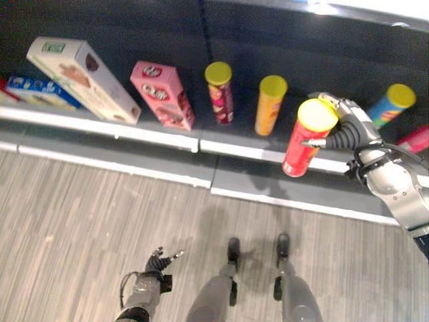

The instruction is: Put the goods on the table back onto the shelves and tidy them up.

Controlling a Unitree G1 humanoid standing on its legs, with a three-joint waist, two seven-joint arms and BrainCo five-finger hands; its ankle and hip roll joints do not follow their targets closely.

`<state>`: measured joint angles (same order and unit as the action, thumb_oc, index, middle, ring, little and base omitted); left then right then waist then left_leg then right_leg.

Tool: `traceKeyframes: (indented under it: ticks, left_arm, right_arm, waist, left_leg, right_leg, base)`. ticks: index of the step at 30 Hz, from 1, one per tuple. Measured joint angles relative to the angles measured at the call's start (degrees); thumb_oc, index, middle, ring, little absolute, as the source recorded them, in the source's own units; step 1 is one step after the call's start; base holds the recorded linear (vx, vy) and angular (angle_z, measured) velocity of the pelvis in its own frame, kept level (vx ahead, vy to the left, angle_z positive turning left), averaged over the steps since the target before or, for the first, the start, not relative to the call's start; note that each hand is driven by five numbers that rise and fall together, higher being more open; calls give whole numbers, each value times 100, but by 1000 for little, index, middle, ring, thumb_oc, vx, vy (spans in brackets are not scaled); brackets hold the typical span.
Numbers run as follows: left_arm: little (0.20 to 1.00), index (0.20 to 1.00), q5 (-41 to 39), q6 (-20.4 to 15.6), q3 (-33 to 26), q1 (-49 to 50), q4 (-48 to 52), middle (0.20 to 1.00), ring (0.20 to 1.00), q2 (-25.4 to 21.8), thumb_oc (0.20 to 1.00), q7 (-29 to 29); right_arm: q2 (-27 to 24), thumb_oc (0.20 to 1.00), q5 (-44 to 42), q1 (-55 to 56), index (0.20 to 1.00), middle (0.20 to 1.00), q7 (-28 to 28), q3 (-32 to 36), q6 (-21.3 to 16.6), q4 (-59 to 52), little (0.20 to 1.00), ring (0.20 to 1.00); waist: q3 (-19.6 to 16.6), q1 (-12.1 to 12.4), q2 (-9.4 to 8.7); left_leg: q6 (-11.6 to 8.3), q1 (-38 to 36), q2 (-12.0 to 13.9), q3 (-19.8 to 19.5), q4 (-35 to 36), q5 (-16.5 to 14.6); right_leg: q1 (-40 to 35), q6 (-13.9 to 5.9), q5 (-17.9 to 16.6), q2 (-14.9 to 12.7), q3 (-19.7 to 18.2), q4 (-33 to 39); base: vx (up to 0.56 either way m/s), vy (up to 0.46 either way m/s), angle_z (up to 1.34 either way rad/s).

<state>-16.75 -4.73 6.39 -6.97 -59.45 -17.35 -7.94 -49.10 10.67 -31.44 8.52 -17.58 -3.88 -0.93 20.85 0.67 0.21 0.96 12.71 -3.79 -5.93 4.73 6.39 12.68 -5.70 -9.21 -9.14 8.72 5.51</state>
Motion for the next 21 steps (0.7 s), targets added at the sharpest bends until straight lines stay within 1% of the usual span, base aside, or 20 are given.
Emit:
traceKeyframes:
  ticks: [2, 3, 5, 7, 11, 13, 14, 18, 21]
  left_arm:
    - [1000, 1000, -3, 10, 18, 104, 69, 1000, 1000, 30, 1000, -2]
    - [1000, 1000, -4, 29, 15, 170, 85, 1000, 1000, 37, 1000, -12]
    - [1000, 1000, -4, 28, -8, 180, 124, 1000, 1000, 32, 1000, -36]
    - [1000, 1000, -5, 18, -13, 173, 211, 1000, 1000, 13, 1000, -43]
    - [1000, 1000, -4, -12, -10, 21, 309, 1000, 1000, 23, 1000, -47]
    - [1000, 1000, -4, -11, -13, -48, 360, 1000, 1000, 21, 1000, -50]
    - [1000, 1000, -4, -12, -15, -80, 373, 1000, 1000, 20, 1000, -57]
    - [1000, 1000, -1, -6, -12, -78, 368, 1000, 1000, 25, 1000, -62]
    - [1000, 1000, 9, 25, 2, -70, 365, 1000, 1000, 27, 1000, -72]
  right_arm:
    - [-5, 200, 9, -239, 200, 200, 28, -46, 3, 0, 200, 200]
    - [-58, 200, 53, -425, 200, 200, 67, -76, 15, 1, 200, 200]
    - [-131, 200, 68, -573, 200, 200, 132, -75, 51, 2, 200, 200]
    - [-209, 200, 182, -647, 200, 200, 245, -72, 106, 33, 200, 200]
    - [-254, 200, 553, -665, 200, 200, 377, -64, 255, 151, 200, 200]
    - [-231, 200, 742, -652, 200, 200, 428, -46, 263, 136, 200, 200]
    - [-198, 200, 756, -636, 200, 200, 480, -19, 262, 105, 200, 200]
    - [-79, 200, 930, -402, 200, 200, 522, 259, 259, -144, 200, 200]
    - [7, 200, 1074, -377, 200, 200, 603, 325, 249, -234, 200, 200]
  waist:
    - [114, 108, 148]
    - [206, 141, 300]
    - [274, 137, 459]
    - [313, 108, 553]
    - [343, 57, 614]
    - [344, 20, 615]
    - [348, -31, 624]
    - [357, -89, 633]
    - [402, -156, 708]
  left_leg:
    - [-65, 26, 147, 53, 25, 30]
    - [-73, 30, 227, 57, 29, 37]
    - [-74, 21, 293, 81, 36, 39]
    - [-80, 11, 317, 99, 44, 43]
    - [-83, -35, 324, 133, 47, 43]
    - [-102, -60, 321, 192, 50, 30]
    - [-146, -71, 325, 199, 53, -3]
    - [-206, -71, 327, 217, 57, -47]
    - [-200, 17, 329, 295, 84, -45]
  right_leg:
    - [24, 64, -21, 133, 62, 2]
    - [16, 106, 6, 211, 96, 3]
    - [1, 136, 26, 273, 94, 3]
    - [-3, 175, 54, 298, 94, 4]
    - [-33, 183, 66, 306, 65, 5]
    - [-37, 178, 74, 302, 30, 5]
    - [-37, 176, 81, 303, 18, 6]
    - [-21, 174, 82, 298, -17, 8]
    - [95, 188, 81, 295, -87, 7]
  base:
    - [5, -47, 14]
    - [17, -41, -1]
    - [21, -10, 0]
    - [0, 0, 0]
    - [33, 11, -4]
    - [25, 8, -7]
    - [19, -2, -7]
    - [7, -11, -5]
    - [-11, -4, -10]
